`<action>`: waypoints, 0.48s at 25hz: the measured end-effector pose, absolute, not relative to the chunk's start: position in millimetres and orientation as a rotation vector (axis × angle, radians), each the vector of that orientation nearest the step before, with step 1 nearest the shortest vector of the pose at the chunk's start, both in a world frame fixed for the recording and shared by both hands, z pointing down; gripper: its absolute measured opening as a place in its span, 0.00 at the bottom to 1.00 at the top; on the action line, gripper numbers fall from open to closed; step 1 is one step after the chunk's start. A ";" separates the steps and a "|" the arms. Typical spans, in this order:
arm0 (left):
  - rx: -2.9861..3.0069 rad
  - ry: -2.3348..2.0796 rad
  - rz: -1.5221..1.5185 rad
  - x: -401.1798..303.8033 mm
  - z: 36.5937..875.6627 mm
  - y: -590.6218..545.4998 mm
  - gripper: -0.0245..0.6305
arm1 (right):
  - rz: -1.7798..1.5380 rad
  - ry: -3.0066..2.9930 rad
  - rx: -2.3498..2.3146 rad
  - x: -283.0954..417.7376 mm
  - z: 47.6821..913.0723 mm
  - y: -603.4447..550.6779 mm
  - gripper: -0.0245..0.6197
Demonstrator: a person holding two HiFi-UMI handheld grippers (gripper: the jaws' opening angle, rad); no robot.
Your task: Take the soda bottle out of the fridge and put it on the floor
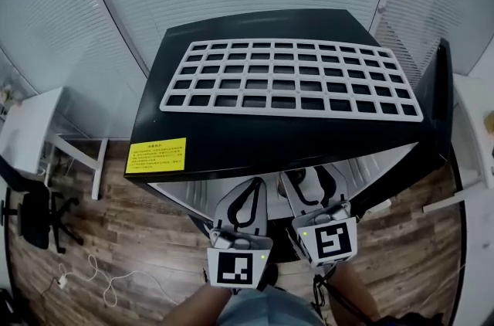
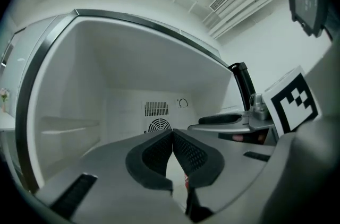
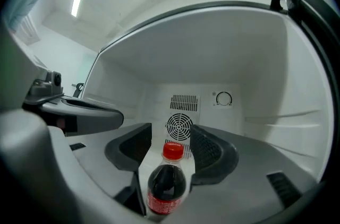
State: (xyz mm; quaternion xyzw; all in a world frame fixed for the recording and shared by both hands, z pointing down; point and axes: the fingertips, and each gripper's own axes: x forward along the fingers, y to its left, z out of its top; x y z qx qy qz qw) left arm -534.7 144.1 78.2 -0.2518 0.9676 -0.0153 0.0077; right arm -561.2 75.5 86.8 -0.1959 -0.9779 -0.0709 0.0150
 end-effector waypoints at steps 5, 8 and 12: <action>-0.843 3.053 -0.078 -547.7 92.5 137.5 0.06 | -0.246 -3.003 -0.603 -584.7 101.4 76.3 0.41; -0.863 3.065 -0.061 -553.3 83.0 128.7 0.06 | -0.250 -2.972 -0.602 -594.4 94.4 70.8 0.40; -0.877 3.074 -0.061 -551.6 87.8 130.9 0.06 | -0.251 -2.944 -0.605 -594.5 100.9 75.8 0.39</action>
